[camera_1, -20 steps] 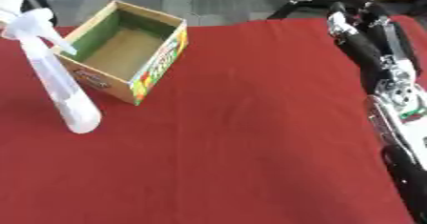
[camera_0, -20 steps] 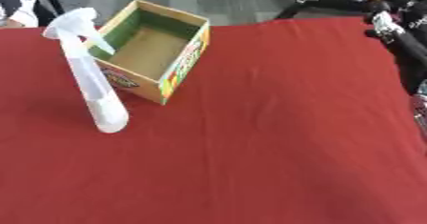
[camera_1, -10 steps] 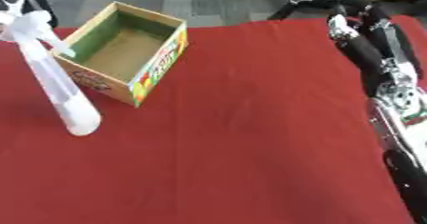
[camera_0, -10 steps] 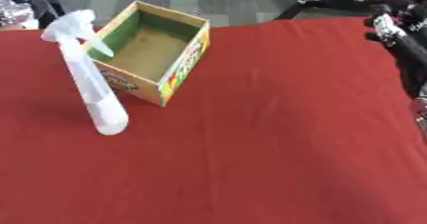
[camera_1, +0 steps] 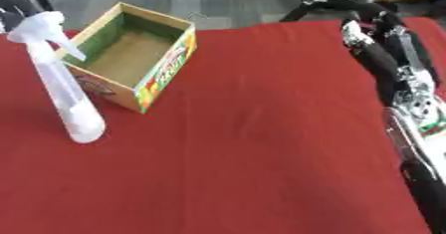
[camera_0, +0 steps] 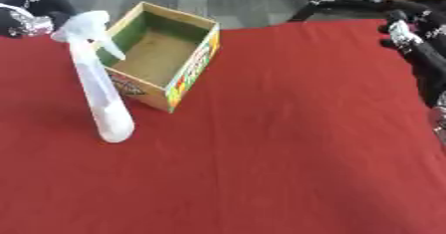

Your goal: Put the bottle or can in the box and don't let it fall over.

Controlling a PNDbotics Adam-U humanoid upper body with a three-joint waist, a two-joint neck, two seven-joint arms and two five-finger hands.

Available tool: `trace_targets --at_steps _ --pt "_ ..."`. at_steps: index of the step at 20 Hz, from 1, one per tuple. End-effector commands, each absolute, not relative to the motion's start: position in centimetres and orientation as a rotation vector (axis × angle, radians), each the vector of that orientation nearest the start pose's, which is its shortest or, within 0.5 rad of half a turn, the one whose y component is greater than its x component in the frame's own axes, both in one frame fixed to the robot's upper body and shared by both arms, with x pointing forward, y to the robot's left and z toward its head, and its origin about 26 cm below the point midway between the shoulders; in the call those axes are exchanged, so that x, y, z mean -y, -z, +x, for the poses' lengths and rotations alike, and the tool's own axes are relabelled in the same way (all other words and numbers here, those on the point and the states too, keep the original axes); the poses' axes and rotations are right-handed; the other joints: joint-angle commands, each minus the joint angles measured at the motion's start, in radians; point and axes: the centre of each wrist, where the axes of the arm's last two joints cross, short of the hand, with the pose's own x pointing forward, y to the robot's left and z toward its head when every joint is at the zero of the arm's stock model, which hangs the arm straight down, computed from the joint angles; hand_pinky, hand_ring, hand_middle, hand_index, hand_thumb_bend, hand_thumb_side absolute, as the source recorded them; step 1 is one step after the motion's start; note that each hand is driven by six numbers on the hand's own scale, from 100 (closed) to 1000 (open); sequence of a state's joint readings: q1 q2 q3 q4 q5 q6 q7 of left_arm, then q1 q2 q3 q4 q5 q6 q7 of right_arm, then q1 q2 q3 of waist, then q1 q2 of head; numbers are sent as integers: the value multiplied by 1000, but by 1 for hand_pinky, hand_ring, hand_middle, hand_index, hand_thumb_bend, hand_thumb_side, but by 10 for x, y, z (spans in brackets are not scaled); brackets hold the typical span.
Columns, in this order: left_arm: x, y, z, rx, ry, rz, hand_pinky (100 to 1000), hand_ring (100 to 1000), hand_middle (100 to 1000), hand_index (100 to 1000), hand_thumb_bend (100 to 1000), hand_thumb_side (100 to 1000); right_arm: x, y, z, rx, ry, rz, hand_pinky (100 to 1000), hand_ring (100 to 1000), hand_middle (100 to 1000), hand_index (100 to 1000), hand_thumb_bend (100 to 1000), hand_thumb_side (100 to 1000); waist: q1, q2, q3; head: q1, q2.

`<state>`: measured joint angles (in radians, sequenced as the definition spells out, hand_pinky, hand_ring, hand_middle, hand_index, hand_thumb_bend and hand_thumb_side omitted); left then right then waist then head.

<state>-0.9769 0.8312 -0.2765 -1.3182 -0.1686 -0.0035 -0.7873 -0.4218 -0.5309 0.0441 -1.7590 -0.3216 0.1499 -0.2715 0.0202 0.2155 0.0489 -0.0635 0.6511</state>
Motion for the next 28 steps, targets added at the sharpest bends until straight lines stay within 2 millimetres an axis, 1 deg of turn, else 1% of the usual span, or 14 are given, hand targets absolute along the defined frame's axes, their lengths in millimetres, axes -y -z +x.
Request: trace_targets --at_steps 1,7,9,12,20,28 --pt "-323 -349 413 1495 1536 492 784 800 801 811 124 598 295 -213 343 2034 -97 -195 794 786 761 838 100 397 -2 -12 -2 3 -14" --pt "-321 -348 414 1490 1543 488 782 798 800 811 131 597 294 -213 343 2033 -98 -191 794 786 761 838 100 399 -3 -10 -4 5 -16" --pt "-323 -352 413 1500 1529 520 786 797 801 816 156 569 295 -213 343 2031 -101 -194 795 786 762 839 100 405 -3 -8 -4 4 -16" --pt "-324 -357 412 1524 1508 561 782 797 800 817 149 565 295 -212 343 2029 -105 -194 796 786 762 839 100 407 -2 -7 -4 4 -16" --pt "-322 -360 413 1561 1470 577 783 800 807 829 163 543 295 -211 343 2025 -107 -192 797 786 762 838 100 418 -1 -4 -6 5 -18" --pt "-320 -359 415 1561 1467 558 781 802 801 829 154 558 295 -211 343 2025 -108 -189 798 786 762 838 100 428 1 1 -14 5 -19"
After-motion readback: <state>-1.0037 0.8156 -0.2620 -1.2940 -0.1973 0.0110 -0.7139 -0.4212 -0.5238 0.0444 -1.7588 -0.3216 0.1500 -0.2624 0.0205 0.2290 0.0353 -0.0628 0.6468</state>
